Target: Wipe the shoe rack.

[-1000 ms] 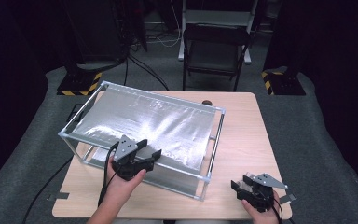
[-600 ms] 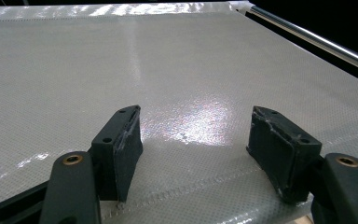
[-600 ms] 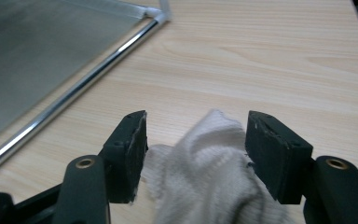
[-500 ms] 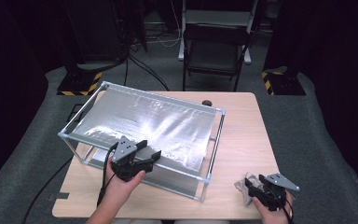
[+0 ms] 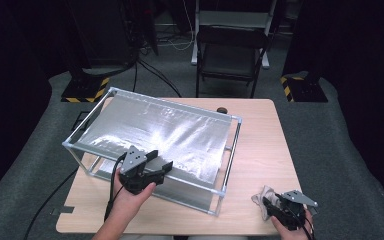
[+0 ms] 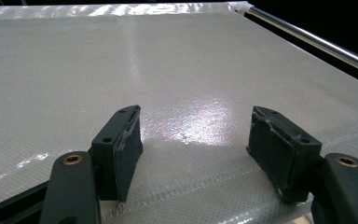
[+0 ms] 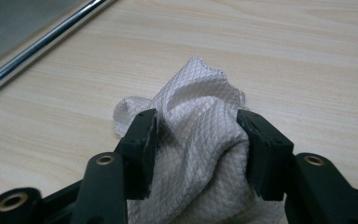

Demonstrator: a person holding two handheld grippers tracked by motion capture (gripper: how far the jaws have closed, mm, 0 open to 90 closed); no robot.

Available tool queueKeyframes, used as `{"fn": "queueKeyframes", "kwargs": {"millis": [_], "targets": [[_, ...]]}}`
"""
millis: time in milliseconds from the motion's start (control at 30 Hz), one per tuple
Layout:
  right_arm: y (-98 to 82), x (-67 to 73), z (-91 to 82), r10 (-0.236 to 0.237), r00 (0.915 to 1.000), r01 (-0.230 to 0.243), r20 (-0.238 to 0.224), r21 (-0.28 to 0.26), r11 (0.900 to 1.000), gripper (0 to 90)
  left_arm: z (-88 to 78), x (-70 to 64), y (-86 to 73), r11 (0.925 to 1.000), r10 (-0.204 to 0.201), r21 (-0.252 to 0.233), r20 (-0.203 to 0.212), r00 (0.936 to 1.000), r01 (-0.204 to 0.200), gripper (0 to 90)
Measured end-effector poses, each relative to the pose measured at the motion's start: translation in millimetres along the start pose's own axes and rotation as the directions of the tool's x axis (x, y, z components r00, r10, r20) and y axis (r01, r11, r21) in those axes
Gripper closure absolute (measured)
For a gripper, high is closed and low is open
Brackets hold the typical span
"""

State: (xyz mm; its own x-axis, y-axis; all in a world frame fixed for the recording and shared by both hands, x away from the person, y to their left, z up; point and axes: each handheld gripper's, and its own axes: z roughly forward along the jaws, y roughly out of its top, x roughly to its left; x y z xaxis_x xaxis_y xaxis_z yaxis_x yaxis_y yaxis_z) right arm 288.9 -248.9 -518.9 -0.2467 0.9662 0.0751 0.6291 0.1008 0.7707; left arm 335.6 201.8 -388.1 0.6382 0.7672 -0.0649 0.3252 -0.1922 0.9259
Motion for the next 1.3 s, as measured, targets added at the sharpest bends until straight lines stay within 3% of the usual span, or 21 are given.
{"fn": "queueKeyframes", "kwargs": {"millis": [33, 133, 233, 467, 633, 700, 833, 933, 967, 1000, 1067, 1167, 1200, 1300], "targets": [[0.0, 0.0, 0.0, 0.0, 1.0, 0.0, 0.0, 0.0, 1.0, 50.0, 0.0, 0.0, 0.0, 1.0, 0.0, 0.0, 0.0, 1.0, 0.0, 34.1], [-1.7, 0.9, 0.3, 0.008, 1.0, -0.008, 0.001, 0.008, 1.0, 61.6, -1.0, -1.3, -0.8, 1.0, 0.004, -0.003, 0.002, 1.0, -0.004, 34.1], [2.3, 3.6, 2.8, 0.012, 0.9994, -0.012, -0.032, 0.013, 1.0, 68.7, -1.7, -2.3, -1.2, 1.0, 0.001, -0.005, 0.006, 1.0, -0.001, 34.1], [16.1, 25.4, 11.0, -0.055, 0.9939, 0.057, -0.096, 0.02, 0.998, 70.3, -3.4, -4.5, -1.4, 1.0, 0.003, 0.001, 0.015, 0.9999, -0.003, 34.2], [30.9, 48.0, 14.9, -0.064, 0.9829, 0.062, -0.172, -0.016, 0.998, 70.3, -2.3, -8.1, -1.3, 1.0, 0.004, -0.002, 0.013, 0.9999, -0.004, 34.2], [37.5, 55.1, 17.7, -0.098, 0.9739, 0.092, -0.205, -0.035, 0.995, 70.2, -1.3, -9.0, -0.9, 0.9999, 0.013, -0.002, 0.011, 0.9999, -0.013, 34.2], [44.5, 72.5, 20.1, -0.095, 0.9534, 0.079, -0.286, -0.066, 0.995, 70.2, -0.7, -10.1, -0.5, 1.0, 0.004, 0.002, 0.016, 0.9999, -0.004, 34.2], [41.6, 83.7, 22.5, -0.118, 0.9413, 0.101, -0.316, -0.069, 0.992, 69.7, -0.4, -9.2, 0.3, 0.9999, 0.015, 0.005, 0.016, 0.9998, -0.015, 34.2], [41.6, 83.7, 22.5, -0.118, 0.9413, 0.101, -0.316, -0.069, 0.992, 69.7, -0.4, -9.2, 0.3, 0.9999, 0.015, 0.005, 0.016, 0.9998, -0.015, 34.2], [36.8, 89.7, 26.3, -0.126, 0.9291, 0.114, -0.348, -0.054, 0.992, 69.0, -0.2, -9.6, 0.6, 0.9999, 0.01, 0.007, 0.017, 0.9998, -0.01, 34.2], [31.8, 92.9, 32.7, -0.148, 0.9215, 0.144, -0.359, -0.038, 0.989, 68.1, -0.3, -9.7, 0.8, 0.9999, 0.011, 0.009, 0.017, 0.9998, -0.011, 34.2], [26.6, 95.6, 39.2, -0.151, 0.9214, 0.149, -0.358, -0.035, 0.988, 64.6, -0.4, -9.6, 0.7, 0.9999, 0.01, 0.007, 0.018, 0.9998, -0.01, 34.2], [25.9, 95.9, 40.2, -0.147, 0.9267, 0.143, -0.346, -0.036, 0.989, 63.8, -0.4, -9.6, 0.7, 0.9999, 0.01, 0.007, 0.018, 0.9998, -0.01, 34.2], [23.4, 98.3, 38.9, -0.166, 0.9313, 0.163, -0.324, -0.037, 0.986, 59.2, -0.5, -9.1, 0.7, 0.9999, 0.016, 0.006, 0.017, 0.9997, -0.016, 34.2]]}}
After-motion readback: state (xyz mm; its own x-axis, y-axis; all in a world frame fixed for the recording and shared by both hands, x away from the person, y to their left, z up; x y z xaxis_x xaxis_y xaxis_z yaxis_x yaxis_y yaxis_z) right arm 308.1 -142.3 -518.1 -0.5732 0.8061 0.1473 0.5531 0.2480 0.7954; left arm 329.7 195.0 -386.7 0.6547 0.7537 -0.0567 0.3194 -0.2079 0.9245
